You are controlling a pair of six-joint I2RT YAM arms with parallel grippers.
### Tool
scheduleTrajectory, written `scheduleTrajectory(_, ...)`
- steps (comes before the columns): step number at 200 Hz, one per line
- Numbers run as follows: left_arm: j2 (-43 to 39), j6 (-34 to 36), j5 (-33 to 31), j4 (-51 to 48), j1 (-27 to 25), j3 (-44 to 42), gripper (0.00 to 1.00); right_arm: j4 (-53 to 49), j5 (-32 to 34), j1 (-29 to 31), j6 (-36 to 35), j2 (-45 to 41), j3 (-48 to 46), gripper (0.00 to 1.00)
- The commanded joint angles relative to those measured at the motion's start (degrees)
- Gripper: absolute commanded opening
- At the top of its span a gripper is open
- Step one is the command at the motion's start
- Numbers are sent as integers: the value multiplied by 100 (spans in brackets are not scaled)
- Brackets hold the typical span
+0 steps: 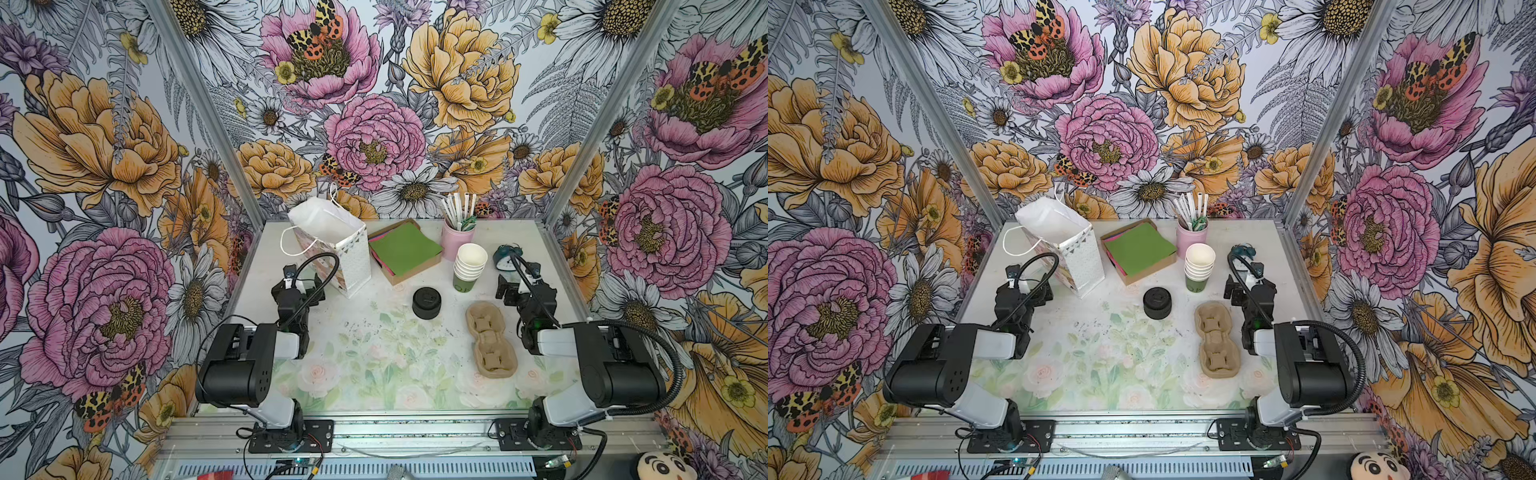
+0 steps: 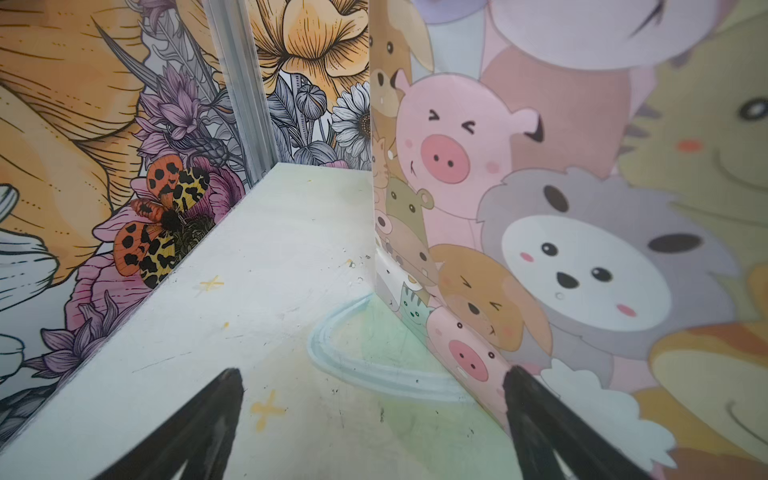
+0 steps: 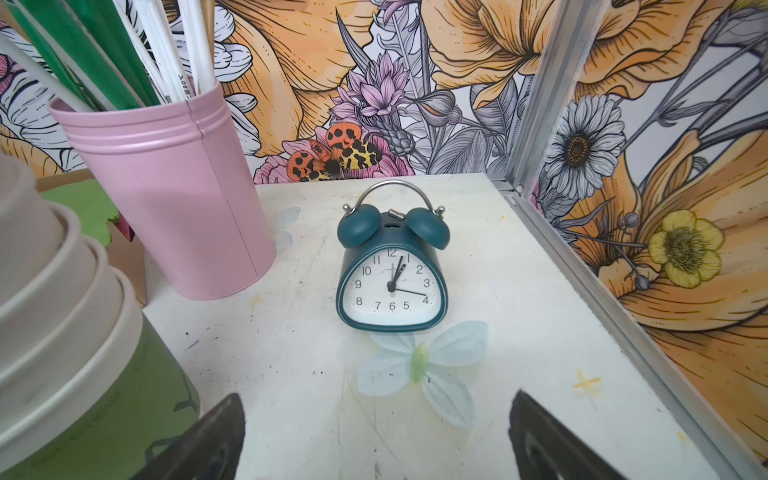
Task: Pack the takeout coffee
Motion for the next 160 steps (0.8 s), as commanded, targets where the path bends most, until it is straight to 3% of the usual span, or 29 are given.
scheduleTrajectory(1, -38, -29, -21, 41, 7, 61, 99, 134, -59, -8, 64, 21, -4, 100)
scheduleTrajectory(160, -49, -82, 189, 38, 98, 52, 99, 160, -21, -6, 74, 4, -22, 100)
